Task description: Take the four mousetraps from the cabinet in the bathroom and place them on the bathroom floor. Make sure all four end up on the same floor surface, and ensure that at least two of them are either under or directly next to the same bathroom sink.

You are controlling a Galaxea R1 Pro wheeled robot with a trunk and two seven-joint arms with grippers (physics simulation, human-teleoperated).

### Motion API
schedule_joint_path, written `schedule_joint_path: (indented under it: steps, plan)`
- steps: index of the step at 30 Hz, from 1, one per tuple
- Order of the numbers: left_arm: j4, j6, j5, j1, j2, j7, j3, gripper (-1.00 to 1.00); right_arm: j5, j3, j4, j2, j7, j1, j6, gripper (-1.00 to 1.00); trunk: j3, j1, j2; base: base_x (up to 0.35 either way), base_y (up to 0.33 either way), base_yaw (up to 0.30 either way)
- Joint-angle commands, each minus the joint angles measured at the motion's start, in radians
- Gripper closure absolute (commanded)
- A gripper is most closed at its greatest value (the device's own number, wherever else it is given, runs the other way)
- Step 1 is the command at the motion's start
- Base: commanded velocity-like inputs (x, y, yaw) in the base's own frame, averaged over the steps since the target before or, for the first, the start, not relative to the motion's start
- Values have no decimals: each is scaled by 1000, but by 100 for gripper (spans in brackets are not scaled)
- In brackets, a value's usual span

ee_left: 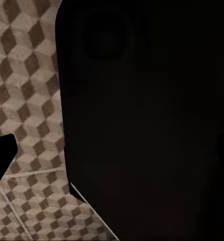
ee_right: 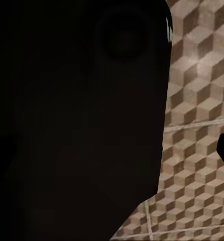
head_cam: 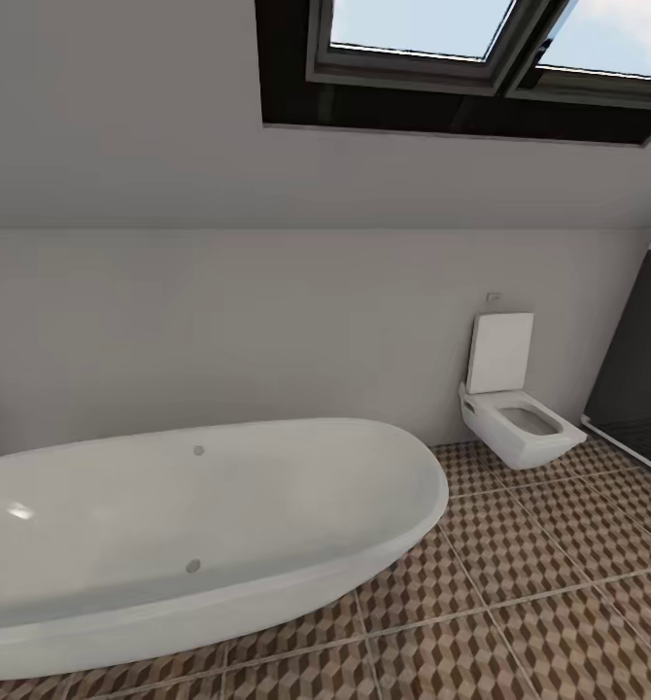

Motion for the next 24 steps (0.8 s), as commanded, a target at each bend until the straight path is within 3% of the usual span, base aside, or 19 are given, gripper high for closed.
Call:
schedule_joint_path:
  steps: [1, 10, 15, 24]
  plan:
    - [6, 2, -2, 6, -6, -3, -1, -100, -1, 0, 6, 6, -1, -6, -4, -100, -1, 0, -1, 0, 0, 0]
    - [19, 3, -3, 54, -53, -5, -2, -100, 0, 1, 16, 56, -3, -32, -3, -100, -1, 0, -1, 0, 0, 0]
    - [14, -4, -3, 56, -70, -6, -3, -100, 1, 0, 16, 59, -3, -40, -13, -100, -1, 0, -1, 0, 0, 0]
    - [14, -31, -3, 57, -78, -6, 1, -100, 1, 1, 16, 60, -3, -42, -31, -100, -1, 0, -1, 0, 0, 0]
